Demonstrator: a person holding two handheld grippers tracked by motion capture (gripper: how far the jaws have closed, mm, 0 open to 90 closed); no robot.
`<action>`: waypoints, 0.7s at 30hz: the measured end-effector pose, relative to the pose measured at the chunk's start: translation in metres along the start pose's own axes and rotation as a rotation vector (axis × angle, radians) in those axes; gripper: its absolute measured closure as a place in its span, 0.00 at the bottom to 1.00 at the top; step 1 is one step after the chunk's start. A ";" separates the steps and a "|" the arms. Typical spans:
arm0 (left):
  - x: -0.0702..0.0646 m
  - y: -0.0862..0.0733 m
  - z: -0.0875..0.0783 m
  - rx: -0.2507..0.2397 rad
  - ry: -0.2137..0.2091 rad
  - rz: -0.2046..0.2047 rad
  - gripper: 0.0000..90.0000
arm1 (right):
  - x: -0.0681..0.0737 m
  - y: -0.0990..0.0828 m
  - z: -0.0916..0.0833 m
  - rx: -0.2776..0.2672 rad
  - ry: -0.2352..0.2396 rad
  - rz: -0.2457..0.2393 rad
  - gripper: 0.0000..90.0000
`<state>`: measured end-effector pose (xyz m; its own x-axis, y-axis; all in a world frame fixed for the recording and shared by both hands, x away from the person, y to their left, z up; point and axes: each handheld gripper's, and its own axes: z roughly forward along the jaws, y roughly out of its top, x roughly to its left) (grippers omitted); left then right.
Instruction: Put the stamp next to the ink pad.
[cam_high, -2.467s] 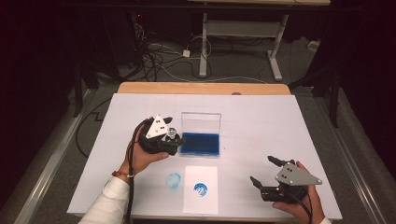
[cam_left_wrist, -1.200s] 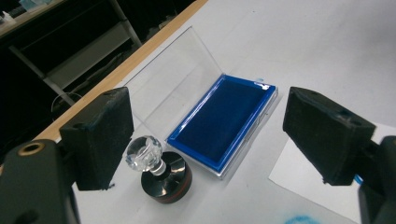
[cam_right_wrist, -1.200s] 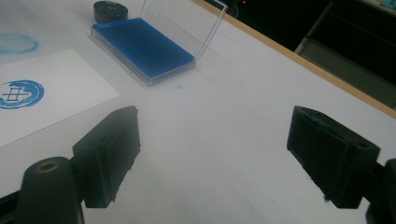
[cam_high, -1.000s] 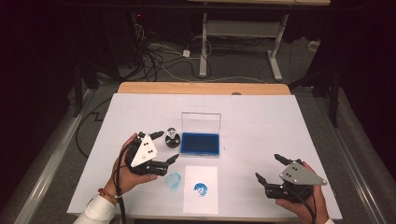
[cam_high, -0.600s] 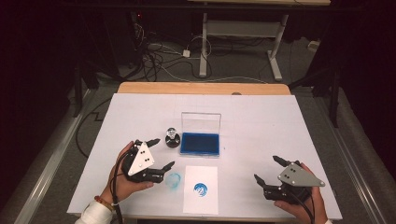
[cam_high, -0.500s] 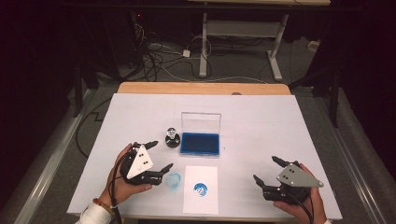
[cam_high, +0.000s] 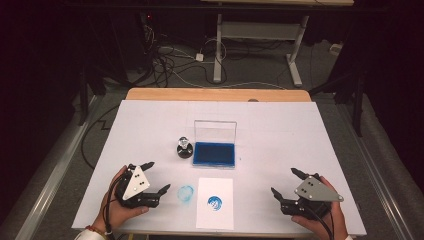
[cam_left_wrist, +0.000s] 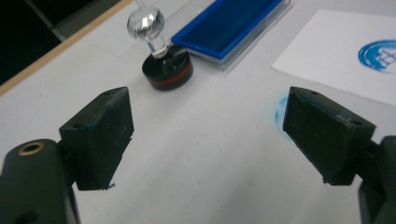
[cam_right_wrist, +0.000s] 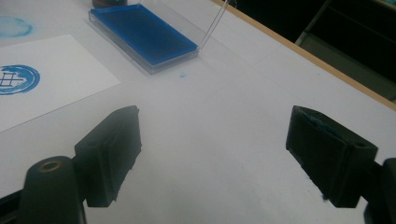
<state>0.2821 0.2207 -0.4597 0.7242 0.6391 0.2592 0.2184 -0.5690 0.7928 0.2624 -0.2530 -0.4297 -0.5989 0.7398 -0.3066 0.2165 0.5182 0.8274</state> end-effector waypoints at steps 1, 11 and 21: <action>-0.001 -0.004 0.000 0.006 -0.002 -0.009 0.17 | 0.000 -0.001 0.000 -0.002 -0.004 0.001 0.20; -0.004 -0.015 -0.003 0.047 -0.009 -0.030 0.17 | 0.000 -0.003 0.000 0.000 -0.024 -0.006 0.20; -0.006 -0.016 -0.008 0.033 -0.007 -0.021 0.18 | 0.005 0.000 -0.001 -0.005 -0.028 -0.031 0.20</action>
<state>0.2686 0.2301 -0.4694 0.7239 0.6475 0.2382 0.2553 -0.5721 0.7795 0.2581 -0.2499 -0.4310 -0.5837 0.7349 -0.3453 0.1940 0.5392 0.8195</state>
